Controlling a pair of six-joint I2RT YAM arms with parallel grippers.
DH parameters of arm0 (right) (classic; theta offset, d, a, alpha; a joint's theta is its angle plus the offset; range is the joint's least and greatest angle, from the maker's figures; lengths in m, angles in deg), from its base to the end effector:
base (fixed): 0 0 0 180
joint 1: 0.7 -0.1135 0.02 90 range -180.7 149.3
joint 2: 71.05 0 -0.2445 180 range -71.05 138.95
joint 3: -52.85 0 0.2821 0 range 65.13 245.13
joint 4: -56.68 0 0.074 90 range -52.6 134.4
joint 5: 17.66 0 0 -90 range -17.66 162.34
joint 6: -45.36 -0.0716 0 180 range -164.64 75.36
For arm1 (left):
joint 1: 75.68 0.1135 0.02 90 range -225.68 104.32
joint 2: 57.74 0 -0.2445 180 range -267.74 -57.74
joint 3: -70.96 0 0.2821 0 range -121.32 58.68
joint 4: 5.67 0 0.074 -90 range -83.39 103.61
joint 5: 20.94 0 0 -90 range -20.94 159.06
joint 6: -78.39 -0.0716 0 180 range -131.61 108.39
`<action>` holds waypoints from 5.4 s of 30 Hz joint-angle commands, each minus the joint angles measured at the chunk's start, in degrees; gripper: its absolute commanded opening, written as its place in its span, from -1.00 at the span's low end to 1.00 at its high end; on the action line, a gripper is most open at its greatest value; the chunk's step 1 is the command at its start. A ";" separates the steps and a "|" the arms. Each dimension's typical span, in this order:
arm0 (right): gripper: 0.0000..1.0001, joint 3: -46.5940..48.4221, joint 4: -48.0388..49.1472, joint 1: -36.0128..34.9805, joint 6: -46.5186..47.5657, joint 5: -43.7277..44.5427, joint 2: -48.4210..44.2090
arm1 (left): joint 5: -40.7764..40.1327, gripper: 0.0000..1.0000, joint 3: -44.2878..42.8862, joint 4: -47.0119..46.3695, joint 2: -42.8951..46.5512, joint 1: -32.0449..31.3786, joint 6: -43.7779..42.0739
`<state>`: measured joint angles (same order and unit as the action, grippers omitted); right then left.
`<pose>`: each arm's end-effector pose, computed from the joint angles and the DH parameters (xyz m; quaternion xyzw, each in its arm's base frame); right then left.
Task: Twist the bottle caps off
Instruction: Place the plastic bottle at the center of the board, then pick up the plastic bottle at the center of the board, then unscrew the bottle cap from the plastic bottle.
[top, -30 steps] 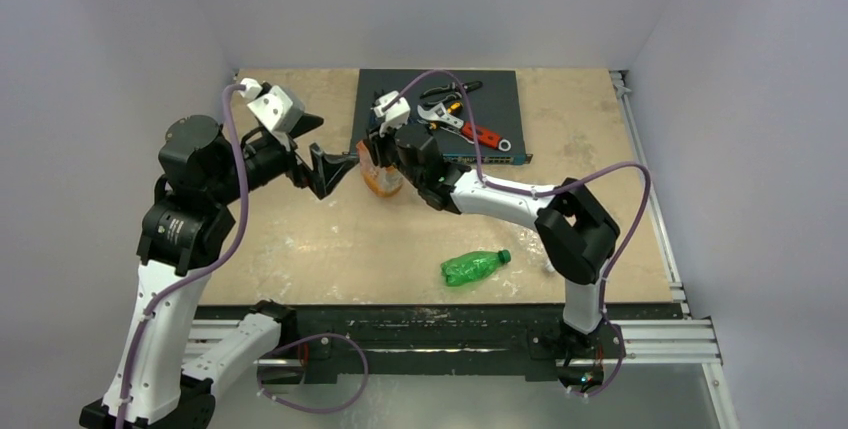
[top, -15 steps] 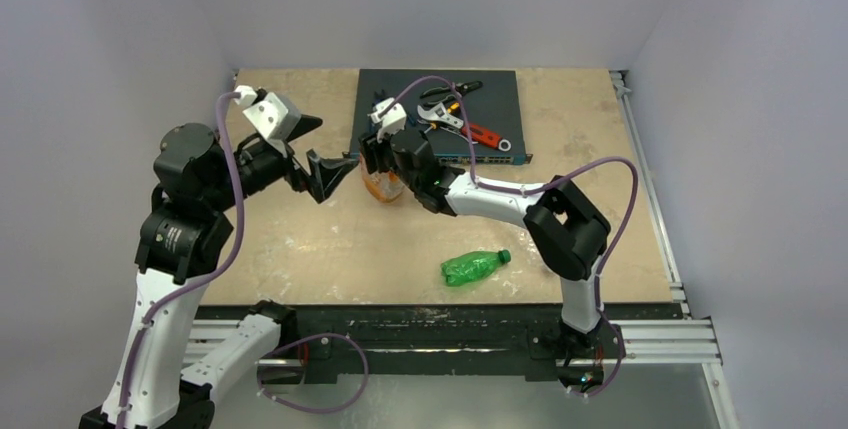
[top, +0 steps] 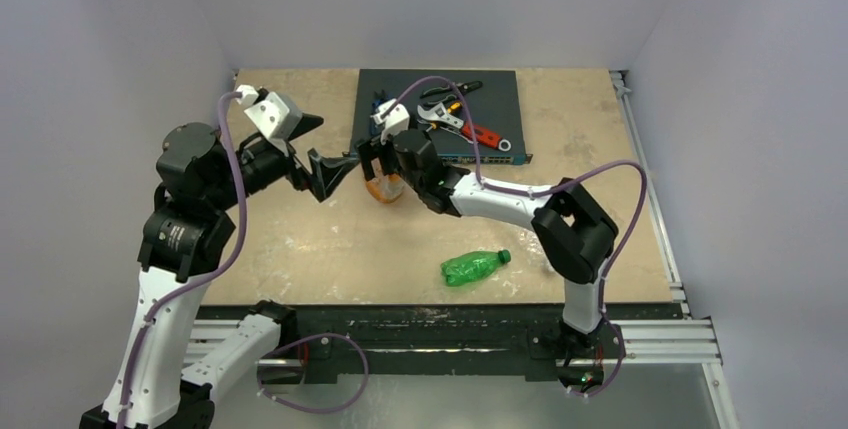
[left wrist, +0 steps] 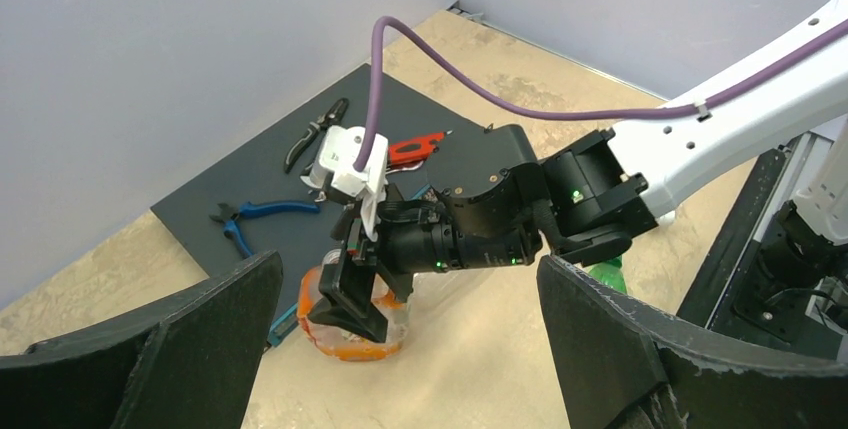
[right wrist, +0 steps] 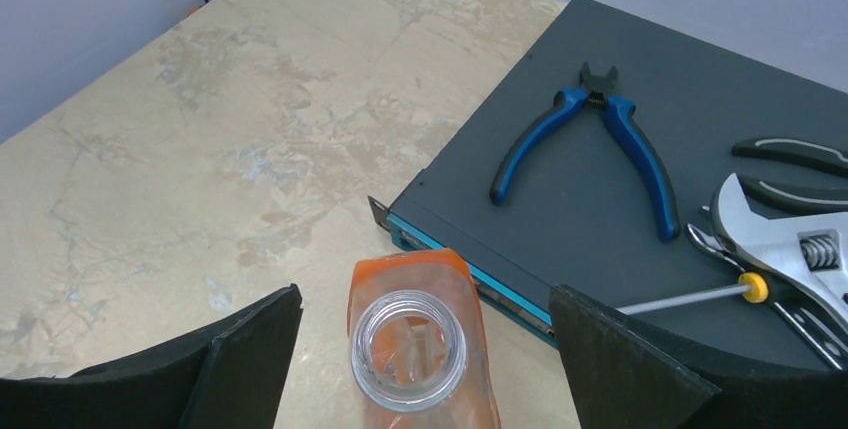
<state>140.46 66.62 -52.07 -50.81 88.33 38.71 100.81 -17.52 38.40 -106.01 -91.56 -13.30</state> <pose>0.3298 0.3810 0.2070 -0.2156 0.7451 0.2044 0.5971 0.1891 -0.0930 0.4690 0.2919 0.6659 -0.2794 0.6271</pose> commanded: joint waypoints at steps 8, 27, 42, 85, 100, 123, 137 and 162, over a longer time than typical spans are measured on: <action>0.98 5.70 -19.83 0.14 -10.22 13.83 -16.85 | 0.37 1.00 -0.09 -2.36 -1.77 0.06 -1.30; 0.98 6.18 -57.55 12.64 -59.47 1.41 -11.86 | 6.32 1.00 -1.71 3.02 -2.44 0.06 -6.67; 0.98 5.60 -61.43 16.08 -71.57 -1.73 -3.68 | 10.00 1.00 -1.87 3.34 -2.35 0.06 -6.49; -0.17 0.56 -60.11 11.78 -67.54 13.92 -14.58 | 18.69 1.00 -6.42 7.05 -5.73 0.06 -6.41; -0.12 1.61 -31.12 -6.11 -41.14 26.50 -36.71 | 23.82 1.00 2.53 -6.92 -4.22 0.04 8.21; -0.12 0.95 3.07 -15.20 -15.73 -3.14 -35.64 | 31.51 1.00 3.52 -25.42 -5.69 0.06 35.48; -0.04 4.28 9.17 -16.48 -13.83 -3.03 -31.27 | 36.37 0.21 4.66 -26.98 -5.22 0.06 36.20; 0.64 31.96 -27.13 -6.82 -8.68 -29.95 -24.86 | 38.57 -0.38 -2.54 -0.09 -4.48 0.06 4.47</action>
<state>168.09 46.47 -59.42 -60.58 66.71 11.23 137.38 -16.98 32.19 -111.30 -91.45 0.82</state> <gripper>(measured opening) 0.839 0.489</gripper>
